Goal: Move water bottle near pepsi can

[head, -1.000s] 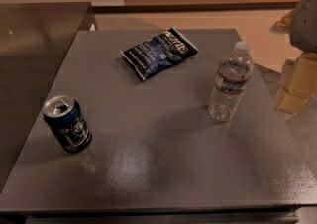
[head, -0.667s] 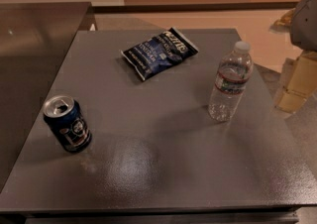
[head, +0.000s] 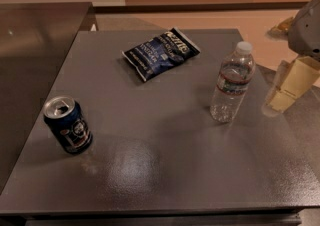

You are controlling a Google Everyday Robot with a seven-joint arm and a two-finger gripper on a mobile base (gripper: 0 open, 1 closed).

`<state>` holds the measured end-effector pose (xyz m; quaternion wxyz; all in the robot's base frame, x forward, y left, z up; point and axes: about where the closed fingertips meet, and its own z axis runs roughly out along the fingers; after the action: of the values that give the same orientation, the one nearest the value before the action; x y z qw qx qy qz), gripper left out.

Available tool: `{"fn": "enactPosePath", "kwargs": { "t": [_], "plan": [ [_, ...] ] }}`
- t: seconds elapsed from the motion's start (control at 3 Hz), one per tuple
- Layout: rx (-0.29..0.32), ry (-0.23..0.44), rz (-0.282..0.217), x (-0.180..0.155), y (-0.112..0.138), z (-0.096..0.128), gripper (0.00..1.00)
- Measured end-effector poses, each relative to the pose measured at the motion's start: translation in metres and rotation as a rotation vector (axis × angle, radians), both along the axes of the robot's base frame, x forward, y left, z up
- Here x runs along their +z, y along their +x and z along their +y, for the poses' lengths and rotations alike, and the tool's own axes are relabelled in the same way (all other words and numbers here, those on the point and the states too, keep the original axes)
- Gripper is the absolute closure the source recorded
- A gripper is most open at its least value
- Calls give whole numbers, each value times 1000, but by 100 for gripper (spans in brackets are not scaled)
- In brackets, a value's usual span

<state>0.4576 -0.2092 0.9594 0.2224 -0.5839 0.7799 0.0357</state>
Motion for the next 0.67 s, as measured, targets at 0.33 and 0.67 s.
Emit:
{"fn": "enactPosePath", "kwargs": {
  "t": [0.33, 0.67],
  "plan": [
    [-5, 104, 7, -8, 9, 7, 0],
    [5, 225, 32, -9, 11, 21, 0]
  ]
}}
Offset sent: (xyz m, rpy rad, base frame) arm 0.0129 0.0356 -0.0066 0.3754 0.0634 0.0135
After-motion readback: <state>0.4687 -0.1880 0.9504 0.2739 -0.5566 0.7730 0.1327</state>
